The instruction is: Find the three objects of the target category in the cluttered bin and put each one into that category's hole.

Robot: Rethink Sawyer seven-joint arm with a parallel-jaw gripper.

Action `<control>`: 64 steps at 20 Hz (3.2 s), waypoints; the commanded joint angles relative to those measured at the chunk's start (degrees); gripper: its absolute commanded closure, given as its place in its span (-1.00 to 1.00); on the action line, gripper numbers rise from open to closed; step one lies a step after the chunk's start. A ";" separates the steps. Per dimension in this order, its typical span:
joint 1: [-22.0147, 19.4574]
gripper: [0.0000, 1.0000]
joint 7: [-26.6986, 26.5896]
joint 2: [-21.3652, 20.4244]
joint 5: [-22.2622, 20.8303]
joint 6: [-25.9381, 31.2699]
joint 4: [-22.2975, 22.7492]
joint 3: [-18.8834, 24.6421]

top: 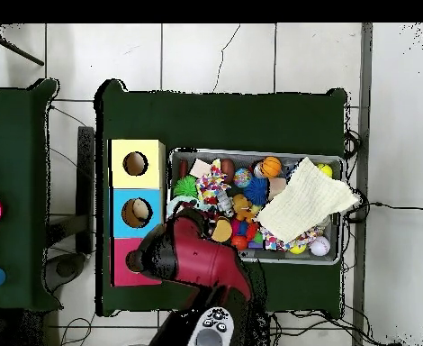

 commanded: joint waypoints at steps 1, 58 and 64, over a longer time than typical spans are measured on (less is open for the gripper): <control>-8.55 -1.00 0.69 4.14 -8.45 -6.19 -4.09 6.30; -13.99 -1.00 8.34 18.25 -11.27 -25.72 -3.72 6.61; -12.85 -1.00 10.77 22.75 -7.71 -29.82 -3.52 5.84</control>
